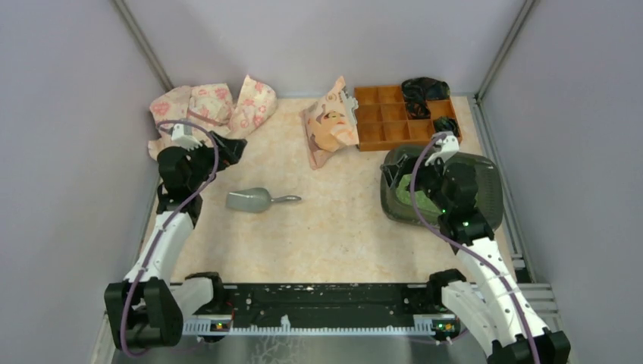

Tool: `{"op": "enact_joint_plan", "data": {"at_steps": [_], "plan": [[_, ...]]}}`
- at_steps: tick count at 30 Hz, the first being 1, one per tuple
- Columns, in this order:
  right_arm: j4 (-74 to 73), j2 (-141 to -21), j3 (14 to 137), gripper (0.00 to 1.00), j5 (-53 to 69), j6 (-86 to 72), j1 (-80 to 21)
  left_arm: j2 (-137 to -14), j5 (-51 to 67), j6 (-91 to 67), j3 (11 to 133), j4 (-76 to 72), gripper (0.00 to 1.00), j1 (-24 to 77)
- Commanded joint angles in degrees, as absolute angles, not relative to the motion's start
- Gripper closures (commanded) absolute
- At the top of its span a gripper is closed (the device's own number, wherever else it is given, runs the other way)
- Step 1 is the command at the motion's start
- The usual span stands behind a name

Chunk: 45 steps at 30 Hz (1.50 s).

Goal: Fill the litter box with clean litter
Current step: Move the cat litter bag to the center of the board.

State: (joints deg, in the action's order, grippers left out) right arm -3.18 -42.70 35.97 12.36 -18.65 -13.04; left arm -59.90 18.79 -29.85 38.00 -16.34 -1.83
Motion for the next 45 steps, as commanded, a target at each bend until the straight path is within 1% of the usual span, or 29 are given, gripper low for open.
{"op": "enact_joint_plan", "data": {"at_steps": [1, 4, 7, 12, 13, 16, 17, 19, 20, 22, 24, 25, 28, 30, 31, 33, 35, 37, 42, 45], "plan": [[-1.3, -40.79, 39.64, 0.02, 14.57, -18.81, -13.45, -62.04, 28.63, -33.46, 38.32, -18.32, 0.01, -4.16], [-0.59, -42.45, 41.28, 0.02, 16.52, -18.73, -13.49, -63.61, 29.19, -33.82, 41.27, -15.46, 0.01, -4.05], [-2.08, -46.79, 46.14, 0.02, 20.74, -17.84, -13.52, -63.49, 27.67, -32.94, 44.2, -13.9, 0.01, -2.67], [-5.86, -55.08, 55.45, 0.02, 21.54, -17.29, -13.56, -68.12, 23.98, -30.75, 55.06, -5.55, 0.01, 1.07], [-5.98, -56.77, 57.02, 0.02, 21.82, -18.19, -13.54, -69.65, 24.29, -30.98, 57.33, -4.75, 0.01, 1.89], [-6.13, -61.72, 59.87, 0.02, 20.54, -27.96, -11.94, -74.46, 22.22, -30.63, 64.71, -2.12, 0.01, 5.39], [-6.05, -63.31, 60.16, 0.02, 22.42, -30.76, -9.77, -75.72, 20.81, -30.22, 67.06, -1.44, 0.01, 7.0], [-3.77, -66.21, 59.76, 0.02, 31.06, -34.89, -5.5, -79.19, 18.47, -29.56, 72.26, -0.33, 0.01, 9.77], [-5.2, -67.09, 60.69, 0.02, 31.6, -34.31, -5.07, -81.72, 18.6, -29.15, 75.64, 1.42, 0.01, 10.83], [-10.29, -66.91, 62.46, 0.02, 28.03, -30.16, -5.89, -88.14, 17.94, -27.89, 84.47, 8.25, 0.01, 13.19], [-12.26, -65.2, 62.18, 0.02, 24.58, -28.85, -6.08, -95.01, 16.56, -26.99, 95.19, 15.84, 0.01, 14.93], [-13.07, -64.4, 62.03, 0.01, 23.08, -27.8, -6.09, -97.54, 15.16, -26.31, 98.13, 18.09, 0.01, 16.01], [-15.51, -63.21, 62.01, 0.02, 20.84, -26.33, -6.06, -101.35, 7.06, -23.18, 102.96, 19.73, 0.01, 20.72], [-16.83, -62.97, 61.94, 0.02, 19.82, -25.54, -6.06, -103.79, -2.26, -20.16, 106.61, 20.93, 0.01, 25.76], [-17.23, -62.97, 61.98, 0.02, 18.97, -25.42, -6.11, -105.62, -4.75, -19.26, 108.62, 21.39, 0.01, 27.46], [-16.54, -63.5, 62.27, 0.05, 18.17, -25.4, -6.03, -109.32, -5.21, -20.92, 111.77, 23.22, 0.01, 28.23], [-13.6, -65.38, 63.42, 0.07, 18.64, -25.13, -6.12, -111.6, -6.93, -22.04, 113.31, 25.12, 0.01, 28.21], [-10.52, -69.41, 65.47, 0.11, 18.51, -24.85, -6.32, -110.44, -7.52, -22.56, 110.32, 24.18, 0.01, 28.13], [-9.87, -87.46, 78.76, 0.28, 21.59, -23.18, -7.63, -105.08, -9.36, -21.84, 100.24, 22.0, 0.01, 28.0], [-12.36, -95.81, 86.12, 0.29, 18.95, -18.97, -11.05, -102.19, -10.45, -21.38, 95.85, 21.99, 0.01, 27.61]]}}
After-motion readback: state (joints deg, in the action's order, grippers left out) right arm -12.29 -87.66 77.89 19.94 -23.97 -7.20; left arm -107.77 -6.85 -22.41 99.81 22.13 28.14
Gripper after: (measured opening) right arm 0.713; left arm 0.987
